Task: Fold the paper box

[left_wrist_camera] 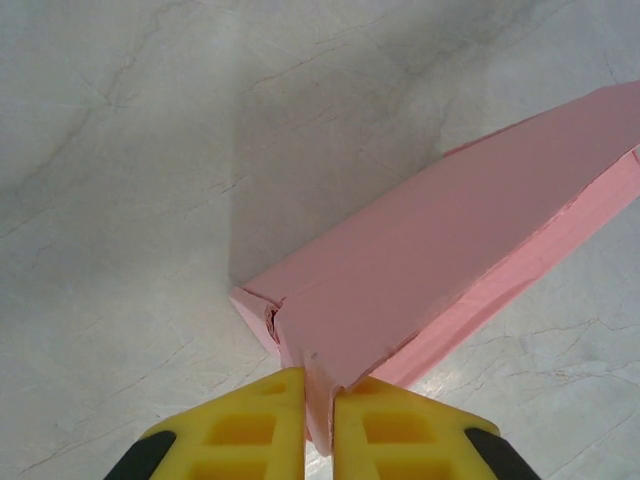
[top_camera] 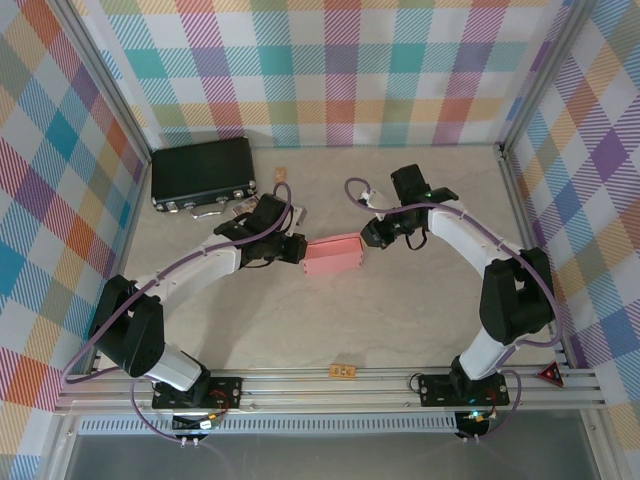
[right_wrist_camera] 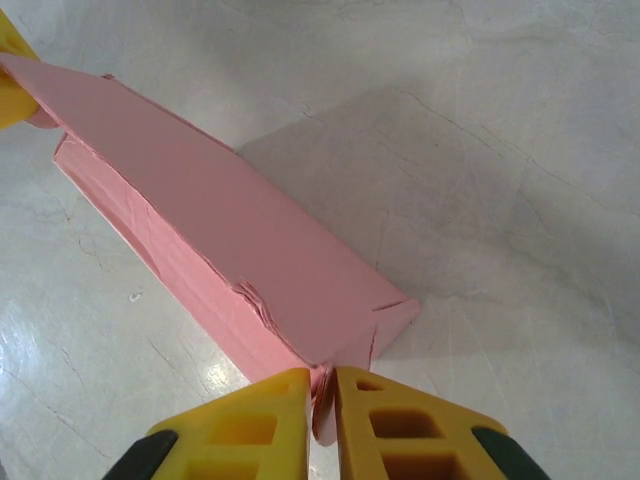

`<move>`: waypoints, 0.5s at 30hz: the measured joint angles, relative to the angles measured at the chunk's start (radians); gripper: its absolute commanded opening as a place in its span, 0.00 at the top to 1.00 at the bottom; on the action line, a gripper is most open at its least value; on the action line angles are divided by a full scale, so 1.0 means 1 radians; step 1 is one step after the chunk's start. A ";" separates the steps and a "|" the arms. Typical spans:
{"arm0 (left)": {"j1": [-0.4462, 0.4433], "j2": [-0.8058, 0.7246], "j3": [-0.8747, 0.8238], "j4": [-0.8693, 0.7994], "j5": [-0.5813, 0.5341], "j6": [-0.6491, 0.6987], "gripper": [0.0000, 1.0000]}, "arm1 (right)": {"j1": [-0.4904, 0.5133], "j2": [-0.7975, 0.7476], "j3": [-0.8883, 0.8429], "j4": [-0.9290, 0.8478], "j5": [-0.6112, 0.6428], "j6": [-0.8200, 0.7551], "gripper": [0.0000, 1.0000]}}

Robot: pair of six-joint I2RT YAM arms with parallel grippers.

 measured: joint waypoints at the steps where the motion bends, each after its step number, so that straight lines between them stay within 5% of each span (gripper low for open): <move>1: 0.000 0.000 0.000 0.000 0.000 0.000 0.87 | 0.000 0.002 0.003 -0.005 0.000 0.002 0.85; 15: 0.002 0.012 0.000 0.019 -0.001 0.000 0.88 | 0.006 0.026 0.025 -0.021 0.011 0.010 0.75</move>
